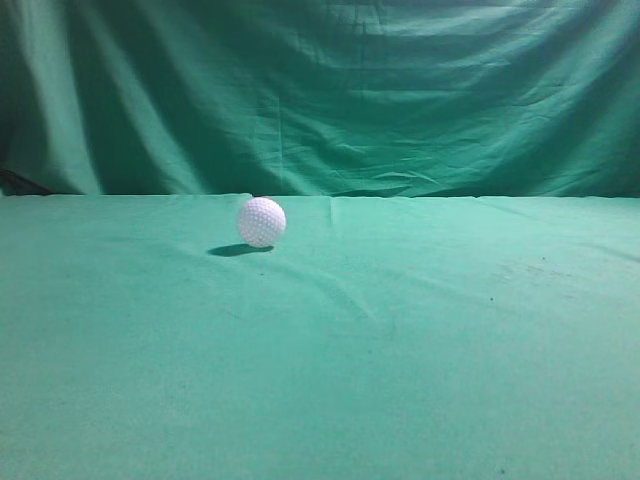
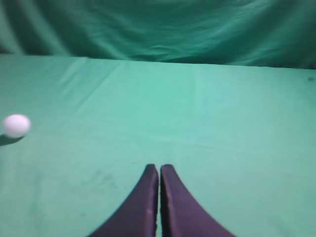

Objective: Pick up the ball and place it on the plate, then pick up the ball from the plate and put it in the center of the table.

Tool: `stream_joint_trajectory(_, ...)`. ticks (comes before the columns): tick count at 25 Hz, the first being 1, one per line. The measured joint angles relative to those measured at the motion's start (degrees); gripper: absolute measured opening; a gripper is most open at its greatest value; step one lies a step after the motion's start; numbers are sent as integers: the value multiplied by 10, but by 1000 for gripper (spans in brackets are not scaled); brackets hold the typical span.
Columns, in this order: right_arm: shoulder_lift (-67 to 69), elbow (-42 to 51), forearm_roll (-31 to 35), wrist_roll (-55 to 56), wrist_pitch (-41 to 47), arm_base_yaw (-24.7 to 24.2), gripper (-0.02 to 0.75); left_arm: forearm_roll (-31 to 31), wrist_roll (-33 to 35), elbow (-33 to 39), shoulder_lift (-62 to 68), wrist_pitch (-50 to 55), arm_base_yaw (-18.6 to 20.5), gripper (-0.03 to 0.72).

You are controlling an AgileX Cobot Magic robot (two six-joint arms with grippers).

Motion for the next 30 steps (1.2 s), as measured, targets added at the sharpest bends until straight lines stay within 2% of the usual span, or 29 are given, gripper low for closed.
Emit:
stream_joint_trajectory(4,-56,14,0,0,18,-44,0,0,0,0,0,0,0,0)
stream_joint_trajectory(9,-90,14,-5,0,87,-67,0,0,0,0,0,0,0,0)
stream_joint_trajectory(14,-90,15,-6,0,127,-69,0,0,0,0,0,0,0,0)
stream_joint_trajectory(30,-90,15,-7,0,129,-69,0,0,0,0,0,0,0,0)
